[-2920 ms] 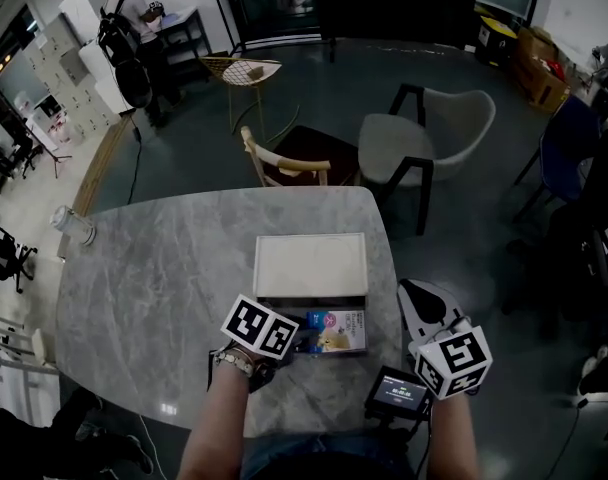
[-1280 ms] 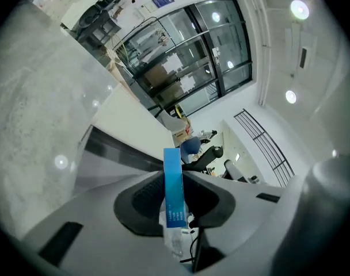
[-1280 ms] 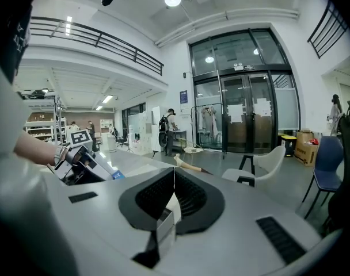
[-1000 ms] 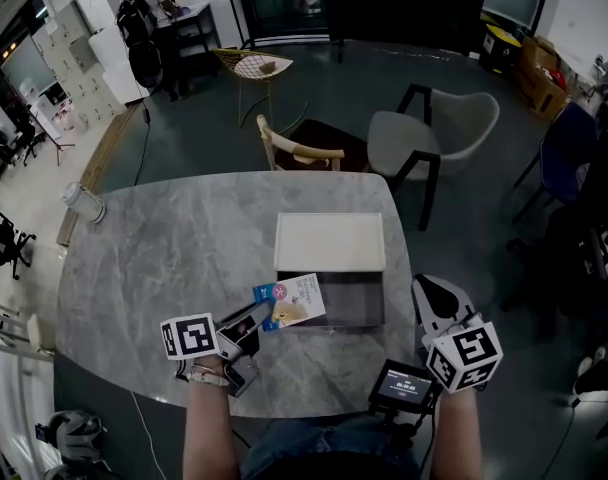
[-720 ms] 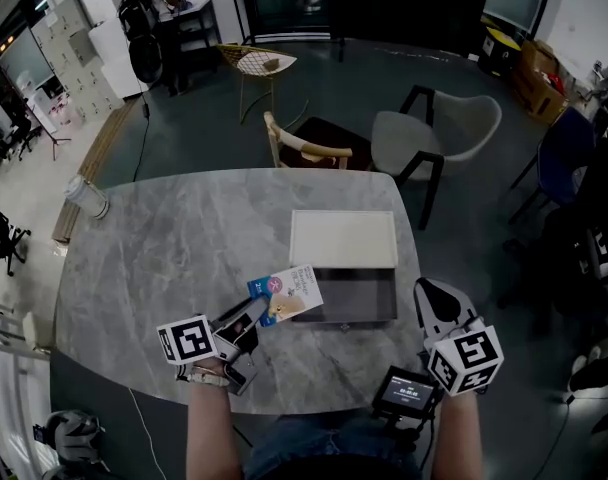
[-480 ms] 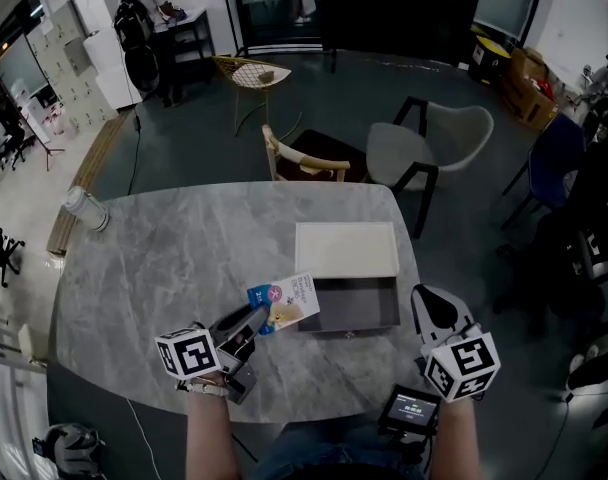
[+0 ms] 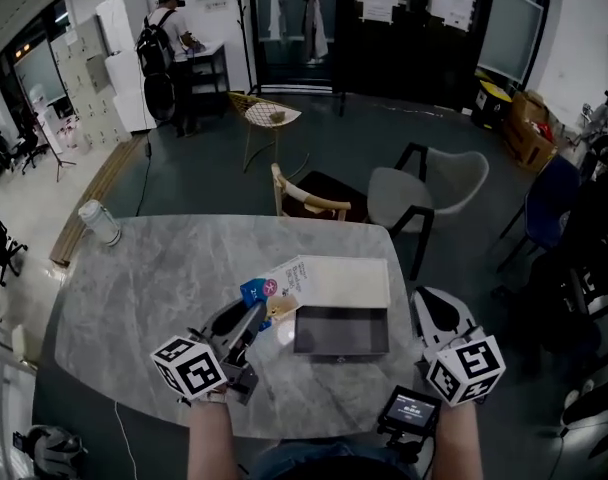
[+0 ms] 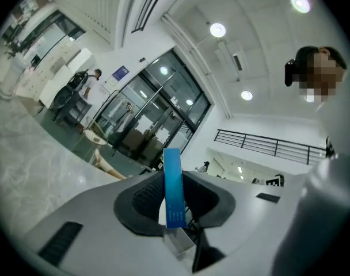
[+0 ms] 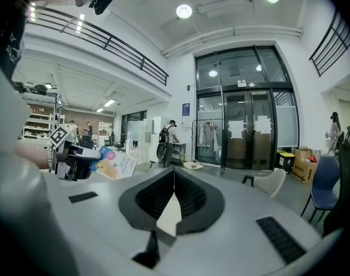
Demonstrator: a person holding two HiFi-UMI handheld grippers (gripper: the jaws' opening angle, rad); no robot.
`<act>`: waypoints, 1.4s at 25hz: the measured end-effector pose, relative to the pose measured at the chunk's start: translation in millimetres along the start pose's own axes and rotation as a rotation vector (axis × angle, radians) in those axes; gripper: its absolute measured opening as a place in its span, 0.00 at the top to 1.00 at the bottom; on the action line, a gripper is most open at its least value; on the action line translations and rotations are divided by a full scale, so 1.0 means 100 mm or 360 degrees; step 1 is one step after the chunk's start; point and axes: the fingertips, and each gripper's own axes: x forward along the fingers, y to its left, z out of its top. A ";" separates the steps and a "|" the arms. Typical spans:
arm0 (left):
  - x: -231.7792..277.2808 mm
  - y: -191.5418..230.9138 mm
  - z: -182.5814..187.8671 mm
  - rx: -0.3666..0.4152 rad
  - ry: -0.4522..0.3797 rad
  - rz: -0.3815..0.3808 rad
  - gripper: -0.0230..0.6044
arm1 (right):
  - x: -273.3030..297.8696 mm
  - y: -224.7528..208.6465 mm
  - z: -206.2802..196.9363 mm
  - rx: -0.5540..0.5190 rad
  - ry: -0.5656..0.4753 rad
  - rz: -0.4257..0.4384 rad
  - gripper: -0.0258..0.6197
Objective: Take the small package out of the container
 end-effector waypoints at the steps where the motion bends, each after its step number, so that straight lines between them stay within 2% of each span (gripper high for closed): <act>1: 0.03 -0.07 0.10 0.0087 -0.0026 -0.0002 0.80 | 0.00 -0.03 0.07 -0.0008 -0.0037 -0.0002 0.92; 5: 0.11 -0.34 0.47 0.0449 -0.0151 0.0037 0.80 | 0.02 -0.04 0.34 -0.0078 -0.0158 0.0036 0.92; 9: 0.09 -0.58 0.68 0.0829 -0.0325 0.0118 0.80 | 0.00 -0.01 0.57 -0.0149 -0.0283 0.0084 0.92; 11: 0.09 -0.70 0.78 0.0976 -0.0398 0.0130 0.80 | -0.01 0.00 0.70 -0.0175 -0.0348 0.0094 0.92; 13: 0.14 -0.80 0.83 0.1063 -0.0407 0.0109 0.80 | -0.02 -0.04 0.78 -0.0162 -0.0397 0.0079 0.92; 15: 0.20 -0.86 0.85 0.1103 -0.0398 0.0079 0.80 | -0.04 -0.05 0.82 -0.0137 -0.0422 0.0066 0.92; 21: 0.22 -0.99 0.91 0.1115 -0.0456 0.0028 0.80 | -0.14 0.07 0.89 -0.0120 -0.0514 0.0118 0.92; 29: 0.28 -0.99 0.76 0.1136 -0.0402 0.0009 0.80 | -0.18 0.06 0.73 -0.0197 -0.0405 0.0104 0.92; 35: 0.27 -0.99 0.76 0.1120 -0.0388 0.0003 0.80 | -0.19 0.10 0.73 -0.0214 -0.0392 0.0117 0.92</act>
